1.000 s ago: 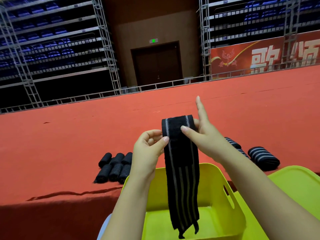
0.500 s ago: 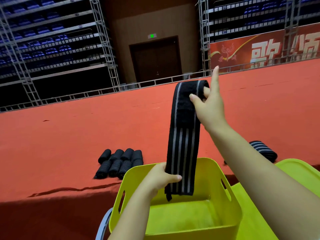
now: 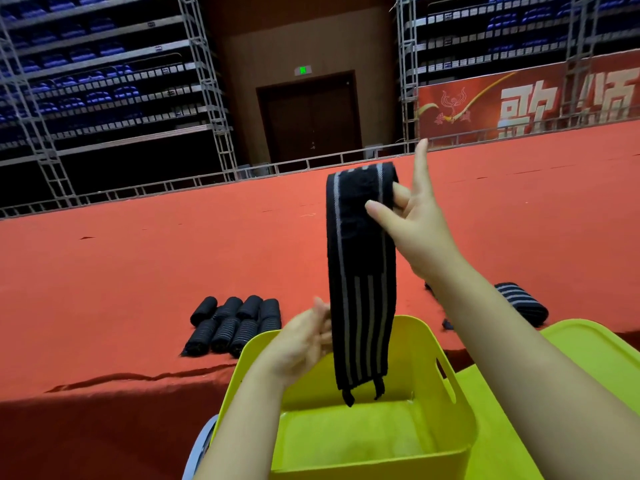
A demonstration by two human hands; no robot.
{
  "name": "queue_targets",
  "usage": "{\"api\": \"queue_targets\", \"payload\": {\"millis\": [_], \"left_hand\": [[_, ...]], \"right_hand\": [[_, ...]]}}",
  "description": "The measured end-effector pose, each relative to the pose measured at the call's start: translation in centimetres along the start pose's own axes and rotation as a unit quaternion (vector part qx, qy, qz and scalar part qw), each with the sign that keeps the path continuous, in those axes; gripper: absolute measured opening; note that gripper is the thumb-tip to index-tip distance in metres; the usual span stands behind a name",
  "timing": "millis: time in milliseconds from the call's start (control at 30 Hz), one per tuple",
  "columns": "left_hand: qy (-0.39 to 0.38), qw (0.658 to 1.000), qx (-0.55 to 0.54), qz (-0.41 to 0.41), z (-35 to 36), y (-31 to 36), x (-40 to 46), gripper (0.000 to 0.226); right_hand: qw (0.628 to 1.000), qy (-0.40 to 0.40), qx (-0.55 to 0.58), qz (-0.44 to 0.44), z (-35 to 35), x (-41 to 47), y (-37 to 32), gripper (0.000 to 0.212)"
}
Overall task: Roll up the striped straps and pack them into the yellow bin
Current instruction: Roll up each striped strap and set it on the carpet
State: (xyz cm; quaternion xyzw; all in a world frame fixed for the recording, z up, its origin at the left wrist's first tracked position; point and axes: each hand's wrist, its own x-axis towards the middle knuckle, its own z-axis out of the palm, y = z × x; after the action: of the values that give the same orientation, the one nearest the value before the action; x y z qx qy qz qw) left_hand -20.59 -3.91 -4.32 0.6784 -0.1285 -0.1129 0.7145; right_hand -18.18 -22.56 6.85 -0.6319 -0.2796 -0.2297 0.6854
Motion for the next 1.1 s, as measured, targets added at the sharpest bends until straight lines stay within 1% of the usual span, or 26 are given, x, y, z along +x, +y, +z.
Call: {"api": "queue_targets", "payload": {"millis": [33, 67, 133, 200, 267, 367, 433, 467, 533, 600, 667, 700, 767, 833, 900, 967, 1033, 1100], "left_hand": [[-0.001, 0.999, -0.039, 0.019, 0.0, 0.6, 0.1, 0.099], [0.005, 0.996, -0.074, 0.039, 0.0, 1.4, 0.2, 0.101], [0.026, 0.988, -0.135, 0.07, 0.0, 2.8, 0.2, 0.095], [0.053, 0.979, -0.178, 0.08, -0.2, 3.7, 0.3, 0.089], [0.092, 0.976, -0.181, 0.082, 0.1, 4.4, 0.1, 0.074], [0.149, 0.976, -0.122, 0.105, 0.5, 5.0, 0.0, 0.035], [0.158, 0.974, -0.111, 0.117, 1.0, 5.0, -0.2, 0.027], [0.153, 0.975, -0.107, 0.123, 1.3, 4.9, -0.5, 0.026], [0.142, 0.978, -0.085, 0.129, 2.0, 4.8, -1.1, 0.025], [0.131, 0.981, -0.056, 0.129, 2.6, 4.0, -1.6, 0.022], [0.116, 0.985, -0.037, 0.122, 3.0, 2.9, -2.1, 0.021], [0.111, 0.987, -0.028, 0.116, 3.1, 2.3, -2.2, 0.021], [0.101, 0.989, -0.014, 0.104, 3.3, 1.4, -2.6, 0.027], [0.096, 0.99, -0.011, 0.103, 3.4, 1.1, -2.9, 0.032], [0.1, 0.989, -0.004, 0.112, 3.5, 1.1, -3.2, 0.029], [0.126, 0.983, 0.03, 0.131, 3.6, 1.3, -3.3, 0.022], [0.161, 0.973, 0.052, 0.158, 3.8, 1.4, -3.2, 0.013], [0.174, 0.97, 0.046, 0.164, 3.9, 1.4, -3.3, 0.012]], "right_hand": [[1.0, -0.025, 0.005, 0.0, 0.3, -0.9, 0.0, 0.098], [0.999, -0.052, 0.009, 0.004, 0.6, -1.8, 0.0, 0.098], [0.994, -0.106, 0.025, 0.029, 0.8, -3.6, 0.6, 0.1], [0.985, -0.159, 0.028, 0.057, 0.7, -5.4, 1.4, 0.103], [0.977, -0.192, 0.03, 0.085, 0.3, -7.0, 2.4, 0.104], [0.961, -0.228, 0.017, 0.156, -0.5, -8.4, 4.1, 0.102], [0.948, -0.26, 0.007, 0.184, -0.7, -8.9, 4.5, 0.095], [0.948, -0.261, 0.017, 0.182, -0.6, -8.9, 4.5, 0.085], [0.961, -0.217, 0.045, 0.166, -0.3, -8.4, 3.9, 0.057], [0.976, -0.135, 0.072, 0.158, 0.0, -7.7, 3.3, 0.039], [0.985, -0.047, 0.067, 0.152, 0.0, -7.3, 3.0, 0.023], [0.987, -0.016, 0.057, 0.15, -0.2, -7.3, 2.9, 0.017], [0.989, -0.002, 0.032, 0.146, -0.4, -7.5, 3.1, 0.012], [0.989, -0.018, 0.022, 0.142, -0.4, -8.0, 3.2, 0.012], [0.989, -0.027, 0.02, 0.145, -0.3, -8.5, 3.3, 0.013], [0.988, -0.039, 0.017, 0.151, -0.2, -8.9, 3.3, 0.015], [0.984, -0.07, 0.005, 0.166, -0.4, -9.1, 3.2, 0.019], [0.976, -0.103, -0.002, 0.193, -0.6, -9.2, 3.0, 0.025]]}}
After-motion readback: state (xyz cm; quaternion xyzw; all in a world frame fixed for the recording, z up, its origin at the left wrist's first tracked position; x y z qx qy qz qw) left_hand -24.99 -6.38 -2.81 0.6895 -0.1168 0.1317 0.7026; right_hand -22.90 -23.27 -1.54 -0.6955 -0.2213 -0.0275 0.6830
